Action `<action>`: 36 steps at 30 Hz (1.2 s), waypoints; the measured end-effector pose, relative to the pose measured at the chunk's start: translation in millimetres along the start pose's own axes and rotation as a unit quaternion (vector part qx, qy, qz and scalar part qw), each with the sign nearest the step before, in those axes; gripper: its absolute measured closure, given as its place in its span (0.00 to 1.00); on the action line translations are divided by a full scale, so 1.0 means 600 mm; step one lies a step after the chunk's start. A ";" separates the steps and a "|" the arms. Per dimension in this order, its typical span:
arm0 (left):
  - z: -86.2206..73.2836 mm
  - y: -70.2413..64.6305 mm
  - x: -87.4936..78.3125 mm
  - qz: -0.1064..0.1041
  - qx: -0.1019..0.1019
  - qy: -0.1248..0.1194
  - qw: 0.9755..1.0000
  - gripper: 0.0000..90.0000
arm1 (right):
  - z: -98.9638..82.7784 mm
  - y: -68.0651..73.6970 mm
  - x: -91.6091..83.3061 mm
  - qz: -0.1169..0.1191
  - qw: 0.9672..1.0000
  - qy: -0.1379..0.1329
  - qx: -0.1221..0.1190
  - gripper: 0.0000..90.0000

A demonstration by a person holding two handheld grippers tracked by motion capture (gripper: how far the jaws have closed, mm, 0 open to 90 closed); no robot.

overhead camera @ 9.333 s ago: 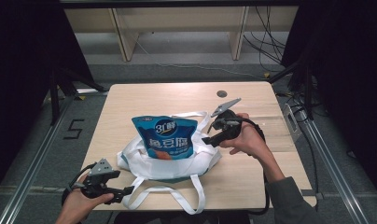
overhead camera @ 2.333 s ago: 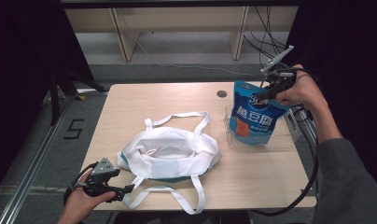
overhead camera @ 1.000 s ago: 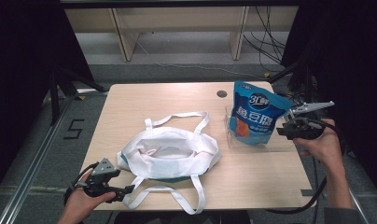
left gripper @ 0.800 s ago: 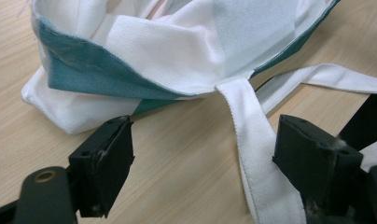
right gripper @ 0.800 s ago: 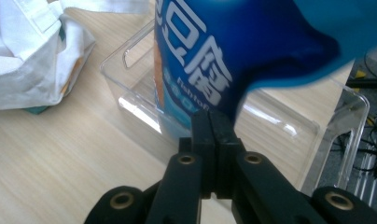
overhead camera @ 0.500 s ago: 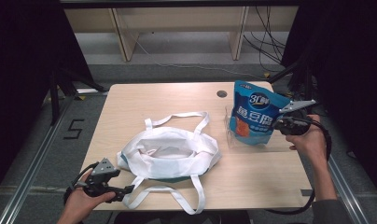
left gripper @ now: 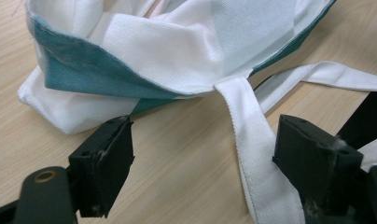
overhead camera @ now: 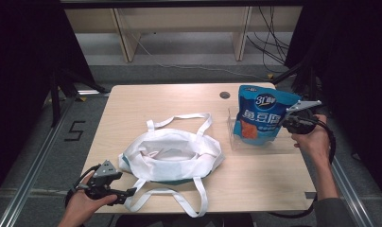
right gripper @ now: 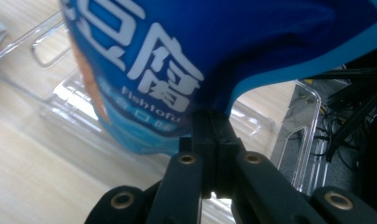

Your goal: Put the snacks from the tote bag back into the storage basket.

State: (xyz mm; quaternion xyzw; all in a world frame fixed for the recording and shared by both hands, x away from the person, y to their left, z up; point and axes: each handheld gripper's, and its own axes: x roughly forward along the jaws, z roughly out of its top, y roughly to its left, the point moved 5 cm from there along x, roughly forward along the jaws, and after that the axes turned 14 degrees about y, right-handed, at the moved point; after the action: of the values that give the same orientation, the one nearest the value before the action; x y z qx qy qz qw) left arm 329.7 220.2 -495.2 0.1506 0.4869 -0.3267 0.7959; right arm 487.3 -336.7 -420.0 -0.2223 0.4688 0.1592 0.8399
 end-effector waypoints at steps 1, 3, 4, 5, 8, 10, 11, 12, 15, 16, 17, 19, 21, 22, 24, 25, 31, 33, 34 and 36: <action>0.000 -0.001 0.000 -0.001 -0.002 -0.002 1.000 0.21 | 0.000 -0.004 0.004 -0.002 1.000 -0.002 -0.003 1.00; 0.000 -0.001 0.000 -0.004 -0.001 -0.002 1.000 0.21 | 0.001 -0.005 0.010 0.002 1.000 -0.001 0.011 1.00; 0.000 -0.001 0.000 -0.004 -0.001 -0.001 1.000 0.21 | 0.000 -0.007 0.012 0.002 1.000 -0.001 0.012 1.00; 0.000 -0.001 0.000 -0.004 0.000 -0.001 1.000 0.21 | -0.001 -0.011 0.016 -0.005 1.000 -0.004 0.004 1.00; 0.000 0.000 0.000 0.000 0.000 0.000 1.000 0.21 | -0.002 -0.012 0.021 -0.001 1.000 -0.002 0.012 1.00; -0.001 0.000 -0.001 0.001 0.001 0.001 1.000 0.21 | -0.002 -0.011 0.021 0.002 1.000 -0.004 0.013 1.00; -0.001 0.001 0.000 0.001 0.000 0.000 1.000 0.21 | -0.002 -0.008 0.018 0.010 1.000 0.002 0.023 1.00; -0.001 0.001 0.000 0.001 0.000 0.000 1.000 0.21 | -0.003 -0.007 0.017 0.013 1.000 0.004 0.028 1.00; -0.001 0.000 -0.002 0.000 0.001 -0.003 1.000 0.21 | -0.006 -0.008 0.013 0.013 1.000 0.009 0.026 0.98; -0.001 0.000 -0.002 -0.001 0.004 -0.006 1.000 0.21 | -0.007 -0.010 0.012 0.009 1.000 0.005 0.021 0.96; -0.001 0.001 -0.002 0.001 0.005 -0.004 1.000 0.21 | -0.008 -0.008 0.011 0.011 1.000 0.007 0.025 0.95; -0.001 0.000 -0.003 -0.002 0.007 -0.004 1.000 0.21 | -0.011 -0.001 0.006 0.017 0.999 0.008 0.033 0.93; -0.001 0.000 -0.003 -0.002 0.005 -0.005 1.000 0.21 | -0.017 0.001 -0.002 0.021 0.999 0.005 0.034 0.91; -0.001 0.000 -0.003 -0.002 0.006 -0.004 1.000 0.21 | -0.018 0.001 -0.003 0.019 0.999 -0.006 0.035 0.89; -0.002 0.000 -0.004 -0.002 0.005 -0.004 1.000 0.21 | -0.022 0.009 -0.011 0.035 0.998 -0.003 0.056 0.85; -0.002 0.000 -0.004 -0.002 0.005 -0.004 1.000 0.21 | -0.025 0.008 -0.013 0.037 0.998 -0.009 0.048 0.84; -0.002 0.001 -0.003 -0.002 0.002 -0.002 1.000 0.21 | -0.026 0.024 -0.027 0.057 0.996 -0.016 0.060 0.72; -0.002 0.002 -0.002 0.000 0.000 -0.001 1.000 0.21 | -0.024 0.028 -0.027 0.057 0.997 -0.030 0.048 0.68; -0.002 0.002 -0.002 0.001 0.000 -0.002 1.000 0.21 | -0.022 0.032 -0.028 0.058 0.996 -0.035 0.052 0.66; -0.002 0.002 -0.003 0.000 -0.002 -0.003 1.000 0.21 | -0.020 0.037 -0.030 0.062 0.997 -0.030 0.042 0.63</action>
State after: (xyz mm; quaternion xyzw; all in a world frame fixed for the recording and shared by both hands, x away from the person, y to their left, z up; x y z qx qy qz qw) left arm 329.2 222.1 -494.4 0.1483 0.4848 -0.3265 0.7977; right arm 458.7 -324.9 -415.1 -0.1525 0.4621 0.1975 0.8510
